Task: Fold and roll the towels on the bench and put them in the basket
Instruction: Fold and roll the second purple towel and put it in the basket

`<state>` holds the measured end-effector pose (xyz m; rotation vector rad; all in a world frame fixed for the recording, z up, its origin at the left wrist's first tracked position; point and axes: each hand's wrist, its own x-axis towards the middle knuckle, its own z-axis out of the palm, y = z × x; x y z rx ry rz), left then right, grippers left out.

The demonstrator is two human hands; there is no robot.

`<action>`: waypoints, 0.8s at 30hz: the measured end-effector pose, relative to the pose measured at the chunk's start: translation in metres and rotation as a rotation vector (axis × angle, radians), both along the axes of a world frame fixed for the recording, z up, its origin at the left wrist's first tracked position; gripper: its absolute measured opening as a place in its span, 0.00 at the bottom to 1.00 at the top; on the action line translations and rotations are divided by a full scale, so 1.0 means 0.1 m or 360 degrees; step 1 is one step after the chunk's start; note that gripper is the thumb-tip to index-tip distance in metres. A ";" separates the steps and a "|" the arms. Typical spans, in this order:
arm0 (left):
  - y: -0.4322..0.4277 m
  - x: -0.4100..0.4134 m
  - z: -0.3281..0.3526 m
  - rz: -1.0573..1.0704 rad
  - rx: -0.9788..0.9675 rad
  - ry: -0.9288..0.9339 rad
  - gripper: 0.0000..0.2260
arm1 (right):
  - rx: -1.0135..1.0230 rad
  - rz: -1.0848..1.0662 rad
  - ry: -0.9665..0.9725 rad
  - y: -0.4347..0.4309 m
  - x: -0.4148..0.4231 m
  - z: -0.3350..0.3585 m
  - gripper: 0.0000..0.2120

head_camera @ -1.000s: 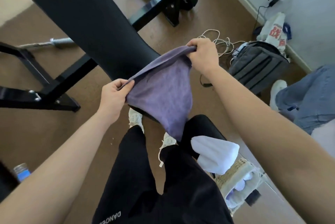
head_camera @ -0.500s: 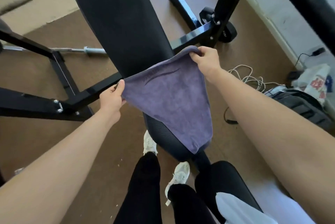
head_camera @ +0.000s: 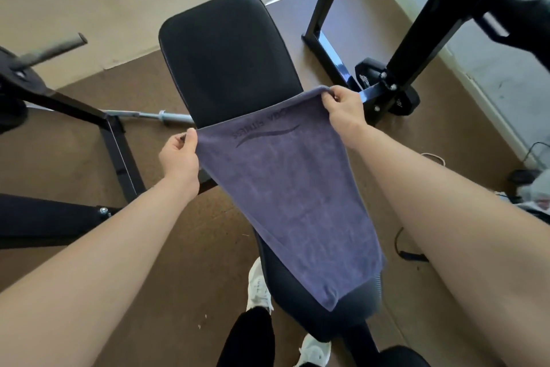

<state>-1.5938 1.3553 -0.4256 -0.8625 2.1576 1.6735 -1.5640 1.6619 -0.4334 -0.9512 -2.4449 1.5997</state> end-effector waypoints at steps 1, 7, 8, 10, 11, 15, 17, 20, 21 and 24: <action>0.00 -0.07 0.00 0.0016 -0.0015 0.0018 0.07 | 0.0005 -0.0006 0.0018 -0.01 -0.08 0.02 0.10; 0.02 -0.16 -0.14 0.0101 -0.0021 -0.0011 0.13 | 0.0179 0.0140 -0.0345 -0.07 -0.19 -0.07 0.24; 0.01 -0.09 -0.20 0.0127 -0.0002 -0.0061 0.16 | 0.0156 0.0123 -0.0418 -0.07 -0.12 -0.13 0.29; -0.02 0.11 -0.32 0.0191 0.0010 -0.0126 0.18 | 0.0132 0.0066 -0.0450 -0.06 0.06 -0.24 0.31; -0.03 0.24 -0.38 0.0213 0.0008 -0.0157 0.19 | 0.0119 0.0047 -0.0436 -0.06 0.17 -0.30 0.31; -0.01 1.01 -0.65 0.0172 -0.0044 -0.0290 0.16 | 0.0066 0.0001 -0.0427 -0.01 0.84 -0.54 0.25; 0.05 1.49 -0.76 0.0154 -0.0112 -0.0367 0.11 | 0.0140 -0.0011 -0.0495 0.03 1.27 -0.72 0.23; 0.20 2.20 -0.87 0.0023 -0.0244 -0.0409 0.06 | 0.0243 -0.0060 -0.0588 0.07 1.99 -1.02 0.19; 0.25 2.42 -0.89 -0.0092 -0.0259 -0.0387 0.04 | 0.0259 -0.0085 -0.0620 0.07 2.23 -1.10 0.17; 0.43 3.00 -0.96 -0.0582 -0.0304 -0.0353 0.03 | 0.0223 -0.0182 -0.0787 0.05 2.92 -1.33 0.12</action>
